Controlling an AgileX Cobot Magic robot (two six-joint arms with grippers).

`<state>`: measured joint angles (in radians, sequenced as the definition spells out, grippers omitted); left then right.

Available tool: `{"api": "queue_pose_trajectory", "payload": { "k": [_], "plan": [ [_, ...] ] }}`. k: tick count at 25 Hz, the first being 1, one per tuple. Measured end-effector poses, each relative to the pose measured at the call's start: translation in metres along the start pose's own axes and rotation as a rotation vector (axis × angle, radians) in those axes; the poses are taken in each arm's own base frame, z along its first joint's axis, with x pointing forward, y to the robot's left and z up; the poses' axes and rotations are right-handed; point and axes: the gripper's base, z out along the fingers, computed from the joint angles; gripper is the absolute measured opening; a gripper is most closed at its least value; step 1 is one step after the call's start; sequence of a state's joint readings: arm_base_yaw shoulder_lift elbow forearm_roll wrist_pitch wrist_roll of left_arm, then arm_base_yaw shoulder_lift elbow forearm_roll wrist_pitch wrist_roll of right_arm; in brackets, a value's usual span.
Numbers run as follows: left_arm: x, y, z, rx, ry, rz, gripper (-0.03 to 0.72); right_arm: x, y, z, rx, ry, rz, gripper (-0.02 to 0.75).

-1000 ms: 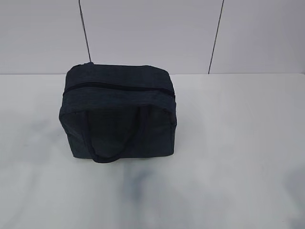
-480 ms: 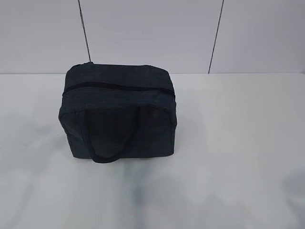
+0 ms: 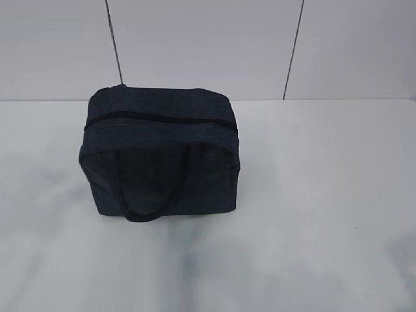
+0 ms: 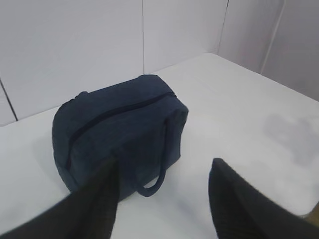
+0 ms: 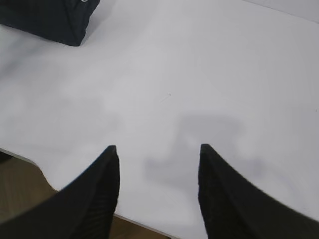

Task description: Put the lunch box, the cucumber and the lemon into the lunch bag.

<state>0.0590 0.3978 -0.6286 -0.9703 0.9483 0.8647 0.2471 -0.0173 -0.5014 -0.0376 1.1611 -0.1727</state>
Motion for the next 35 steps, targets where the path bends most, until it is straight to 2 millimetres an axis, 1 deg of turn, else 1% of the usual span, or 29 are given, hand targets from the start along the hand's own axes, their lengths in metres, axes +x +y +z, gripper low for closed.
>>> {"api": "queue_pose_trajectory", "payload": {
  "k": [2,7,9,18,27,28,30,32,35],
  "plan": [
    [0.0,0.002,0.0,-0.02,0.006,0.012,0.421,0.0,0.0,0.0,0.018,0.004,0.005,0.396],
    [0.001,0.003,0.0,-0.031,0.016,0.023,0.421,0.0,0.0,0.0,0.125,0.027,0.064,0.396],
    [0.002,0.003,0.0,-0.033,0.021,0.027,0.421,0.0,0.0,-0.001,0.138,0.028,0.07,0.396],
    [0.003,0.004,0.0,-0.048,0.039,0.044,0.421,0.0,0.0,-0.001,0.14,0.026,0.071,0.396],
    [0.002,0.003,0.0,-0.036,0.022,0.007,0.421,0.0,0.0,-0.001,0.141,0.027,0.07,0.396],
    [0.003,0.003,-0.002,-0.053,0.027,0.009,0.421,0.0,0.0,-0.001,0.141,0.027,0.07,0.396],
    [0.008,0.006,-0.009,-0.151,0.047,0.0,0.421,0.0,0.0,-0.001,0.141,0.027,0.07,0.396],
    [0.015,0.012,-0.021,-0.317,0.076,-0.034,0.421,0.0,0.0,-0.001,0.141,0.027,0.07,0.396],
    [0.018,0.015,-0.044,-0.523,0.044,-0.082,0.421,0.0,0.0,-0.001,0.141,0.027,0.07,0.396]
  ]
}}
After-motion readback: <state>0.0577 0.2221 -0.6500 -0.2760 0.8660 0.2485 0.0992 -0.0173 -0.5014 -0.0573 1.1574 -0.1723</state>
